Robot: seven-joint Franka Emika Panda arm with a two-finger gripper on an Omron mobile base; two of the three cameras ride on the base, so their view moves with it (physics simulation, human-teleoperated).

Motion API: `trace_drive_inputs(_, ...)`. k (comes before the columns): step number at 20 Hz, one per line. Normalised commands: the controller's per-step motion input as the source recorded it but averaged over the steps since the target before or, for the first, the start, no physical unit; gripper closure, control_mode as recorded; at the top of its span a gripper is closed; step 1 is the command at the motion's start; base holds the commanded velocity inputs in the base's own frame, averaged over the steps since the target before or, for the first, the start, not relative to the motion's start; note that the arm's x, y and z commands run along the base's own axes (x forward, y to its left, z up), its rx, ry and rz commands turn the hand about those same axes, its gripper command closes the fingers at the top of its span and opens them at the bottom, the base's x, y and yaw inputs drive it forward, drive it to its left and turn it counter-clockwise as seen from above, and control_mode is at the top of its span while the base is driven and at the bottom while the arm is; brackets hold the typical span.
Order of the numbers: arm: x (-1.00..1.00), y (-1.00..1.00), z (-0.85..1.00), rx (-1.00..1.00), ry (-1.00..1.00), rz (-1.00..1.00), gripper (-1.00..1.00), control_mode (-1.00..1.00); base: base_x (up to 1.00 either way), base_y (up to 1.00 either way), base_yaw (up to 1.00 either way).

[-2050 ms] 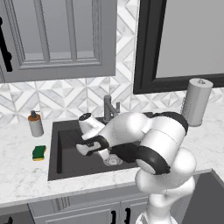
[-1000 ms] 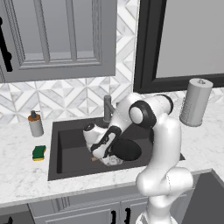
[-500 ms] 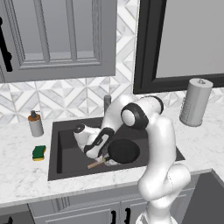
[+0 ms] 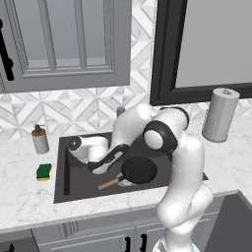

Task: Pick the pan and sponge and place them into the sink. Then turn on the water.

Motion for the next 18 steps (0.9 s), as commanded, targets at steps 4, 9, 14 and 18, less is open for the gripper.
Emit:
trace_drive_inputs(4, -1.0, 0.08, 0.39, 0.01, -0.37, 0.08, -1.0, -1.0, 0.0, 0.0, 0.0)
trace_drive_inputs(9, -0.83, 0.03, 0.61, 0.11, -0.18, 0.1, -1.0, -1.0, 0.0, 0.0, 0.0)
trace_drive_inputs(14, -0.71, 0.12, 0.55, 0.21, -0.01, 0.21, -1.0, -1.0, 0.0, 0.0, 0.0)
trace_drive_inputs(18, -0.63, 0.08, 0.5, 0.28, 0.08, 0.27, -1.0, -1.0, 0.0, 0.0, 0.0)
